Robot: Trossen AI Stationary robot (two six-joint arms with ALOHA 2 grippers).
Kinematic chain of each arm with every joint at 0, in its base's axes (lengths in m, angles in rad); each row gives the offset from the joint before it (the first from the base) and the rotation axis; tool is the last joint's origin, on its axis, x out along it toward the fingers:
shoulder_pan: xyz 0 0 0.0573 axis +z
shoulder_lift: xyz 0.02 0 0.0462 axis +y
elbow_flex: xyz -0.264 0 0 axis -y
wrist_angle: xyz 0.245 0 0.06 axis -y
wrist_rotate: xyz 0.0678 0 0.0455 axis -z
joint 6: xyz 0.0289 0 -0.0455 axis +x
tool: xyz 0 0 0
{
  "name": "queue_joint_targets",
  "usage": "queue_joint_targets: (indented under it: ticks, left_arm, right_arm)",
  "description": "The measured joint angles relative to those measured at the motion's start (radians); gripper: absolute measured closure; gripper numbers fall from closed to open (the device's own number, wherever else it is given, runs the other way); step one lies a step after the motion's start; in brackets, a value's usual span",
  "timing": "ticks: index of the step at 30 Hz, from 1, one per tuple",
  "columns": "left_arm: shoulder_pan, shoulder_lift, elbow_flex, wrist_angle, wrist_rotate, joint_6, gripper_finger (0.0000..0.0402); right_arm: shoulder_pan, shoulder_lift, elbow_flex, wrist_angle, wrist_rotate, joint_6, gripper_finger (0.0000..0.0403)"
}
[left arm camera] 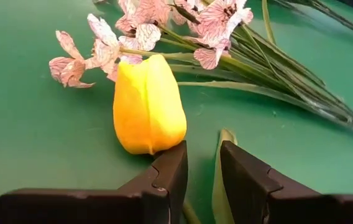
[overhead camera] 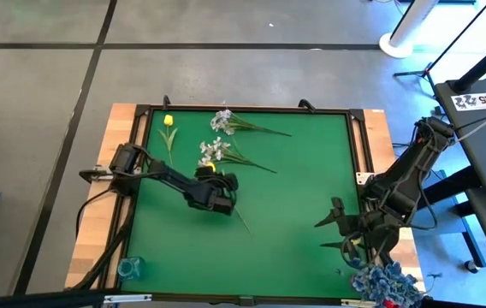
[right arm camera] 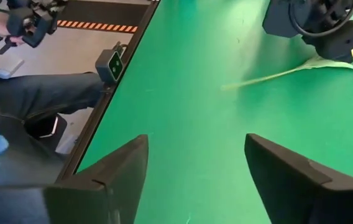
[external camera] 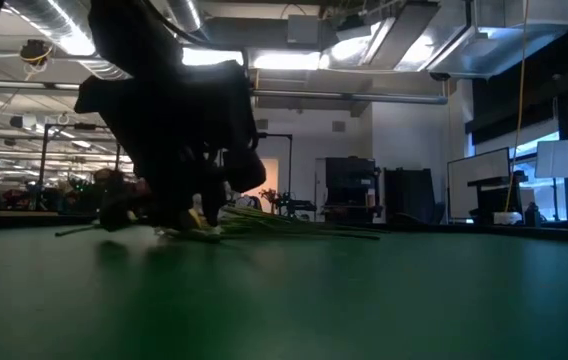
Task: Sort flowers into vase by color
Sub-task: Put the bottom yellow flower into the blue vase
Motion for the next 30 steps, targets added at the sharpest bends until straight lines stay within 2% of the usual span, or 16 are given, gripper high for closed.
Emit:
queue_joint_targets:
  ticks: [3,6,11,17,22,27,30]
  left_arm:
    - [-0.029,-0.028,-0.001,-0.050,0.032,0.014,0.0305]
    - [-0.081,-0.082,-0.004,-0.175,0.085,0.004,0.0305]
    - [-0.185,-0.164,-0.005,-0.371,0.094,-0.168,0.0305]
    - [-0.274,-0.136,-0.005,-0.373,0.076,-0.322,0.0305]
    - [-0.235,-0.081,-0.004,-0.353,0.007,-0.365,0.0305]
    - [-0.148,-0.026,-0.004,-0.279,0.034,-0.338,0.0305]
    - [-0.108,-0.018,-0.001,-0.241,0.048,-0.262,0.0305]
  right_arm:
    - [0.000,0.000,0.000,0.000,-0.006,0.002,0.0130]
    - [0.000,0.000,0.000,-0.001,-0.014,0.013,0.0131]
    - [0.000,0.000,0.000,-0.006,-0.027,0.034,0.0134]
    - [0.000,0.000,0.000,-0.007,-0.028,0.035,0.0134]
    - [0.000,0.000,0.000,-0.007,-0.028,0.035,0.0134]
    - [0.000,0.000,0.000,-0.007,-0.036,0.034,0.0134]
    - [0.000,0.000,0.000,-0.011,-0.036,0.030,0.0134]
